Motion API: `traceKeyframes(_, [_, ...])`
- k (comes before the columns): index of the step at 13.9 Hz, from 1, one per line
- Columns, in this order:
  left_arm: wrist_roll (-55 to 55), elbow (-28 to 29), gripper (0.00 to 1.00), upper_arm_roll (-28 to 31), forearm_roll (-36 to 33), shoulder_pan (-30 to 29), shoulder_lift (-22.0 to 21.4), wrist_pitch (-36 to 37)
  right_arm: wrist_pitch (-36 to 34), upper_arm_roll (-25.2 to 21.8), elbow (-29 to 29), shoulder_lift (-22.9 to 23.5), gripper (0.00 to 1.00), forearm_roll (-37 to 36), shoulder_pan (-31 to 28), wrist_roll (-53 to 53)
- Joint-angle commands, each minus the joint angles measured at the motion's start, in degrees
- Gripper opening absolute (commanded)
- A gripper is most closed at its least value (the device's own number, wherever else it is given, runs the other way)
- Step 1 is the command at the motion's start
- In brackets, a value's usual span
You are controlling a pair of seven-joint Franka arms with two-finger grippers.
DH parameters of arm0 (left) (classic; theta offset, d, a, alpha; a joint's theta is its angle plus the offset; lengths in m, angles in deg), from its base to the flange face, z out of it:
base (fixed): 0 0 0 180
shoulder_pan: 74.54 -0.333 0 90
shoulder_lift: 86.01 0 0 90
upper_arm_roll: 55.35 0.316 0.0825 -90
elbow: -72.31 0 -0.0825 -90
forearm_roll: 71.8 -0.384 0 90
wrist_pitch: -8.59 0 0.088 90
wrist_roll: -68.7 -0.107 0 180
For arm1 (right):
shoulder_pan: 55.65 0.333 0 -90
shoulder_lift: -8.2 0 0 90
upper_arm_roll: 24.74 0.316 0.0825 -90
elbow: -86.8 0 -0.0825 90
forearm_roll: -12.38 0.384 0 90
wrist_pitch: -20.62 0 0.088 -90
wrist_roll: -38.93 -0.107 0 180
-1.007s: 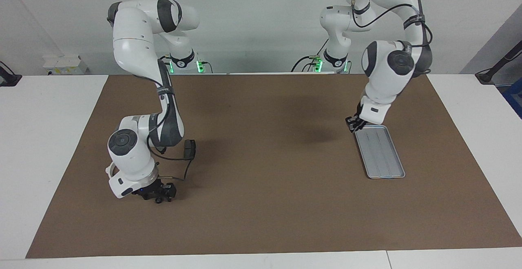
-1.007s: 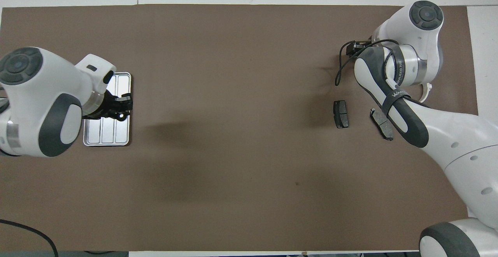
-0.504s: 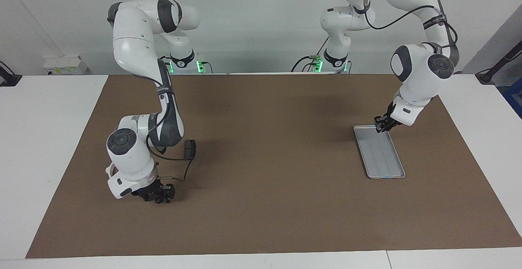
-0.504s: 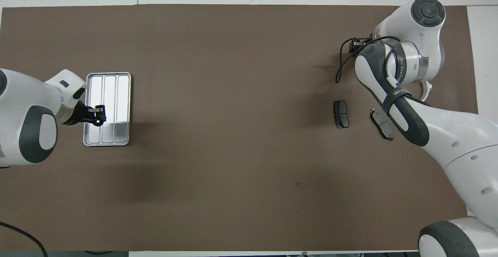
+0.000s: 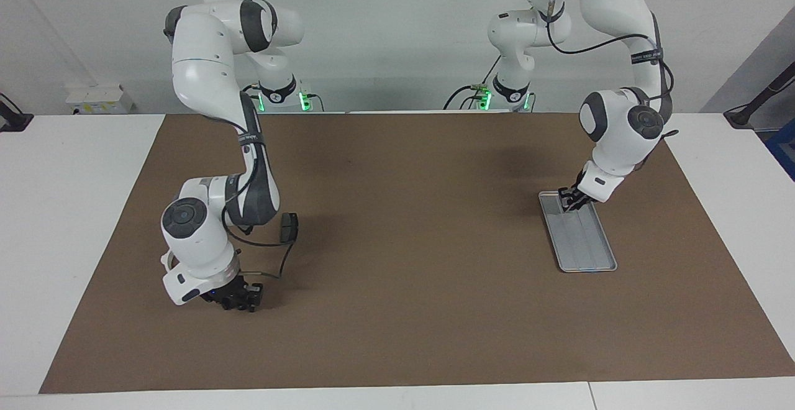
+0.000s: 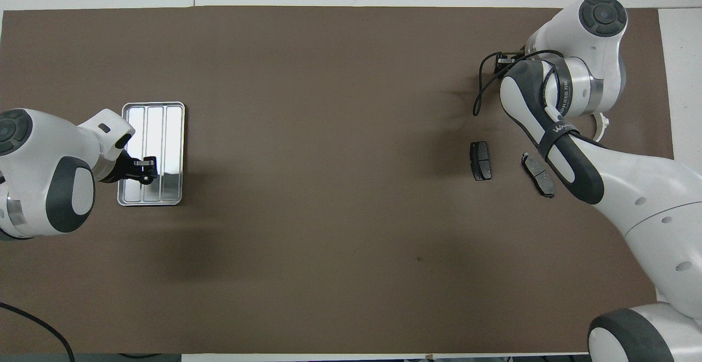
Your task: Pick bearing gear from pile to tray
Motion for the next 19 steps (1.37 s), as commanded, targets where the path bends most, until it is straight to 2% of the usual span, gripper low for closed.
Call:
traceKeyframes(1, [-1.24, 1.24, 0.00, -0.37, 0.50, -0.91, 0.54, -1.73, -1.05, 0.55, -2.12, 1.52, 0.41, 0.60, -0.75, -0.53])
traceKeyframes(5, [-0.71, 2.11, 0.01, -0.37, 0.59, -0.99, 0.54, -2.96, -0.96, 0.54, -2.03, 1.52, 0.26, 0.87, -0.93, -0.53])
traceKeyframes(10, [-0.10, 3.70, 0.03, -0.37, 0.59, -0.99, 0.19, -4.19, -0.96, 0.63, -2.03, 1.35, 0.00, 1.13, -1.02, -0.53])
traceKeyframes(12, [0.87, 3.70, 0.04, -0.37, 0.59, -0.99, 0.19, -4.20, -1.66, 0.54, -2.03, 1.26, 0.00, 1.04, -1.02, -0.53])
traceKeyframes(16, [1.22, 3.79, 0.06, -0.37, 0.59, -0.91, 0.10, -4.20, -9.55, 0.89, -3.60, -0.67, 0.00, 0.69, 0.04, -1.84])
traceKeyframes(17, [1.31, 3.88, 0.13, -0.37, 0.59, -0.91, 0.10, -4.20, -12.53, 0.90, -4.92, -1.02, 0.00, 0.69, 0.56, -3.24])
traceKeyframes(18, [1.31, 3.97, 0.40, -0.37, 0.59, -0.91, 0.10, -4.37, -15.61, 0.98, -5.89, -2.07, 0.00, 0.78, 1.61, -5.34])
traceKeyframes(19, [1.31, 3.97, 0.58, -0.37, 0.59, -0.91, 0.10, -4.63, -17.55, 0.98, -5.90, -3.73, 0.00, 1.04, 2.66, -7.98])
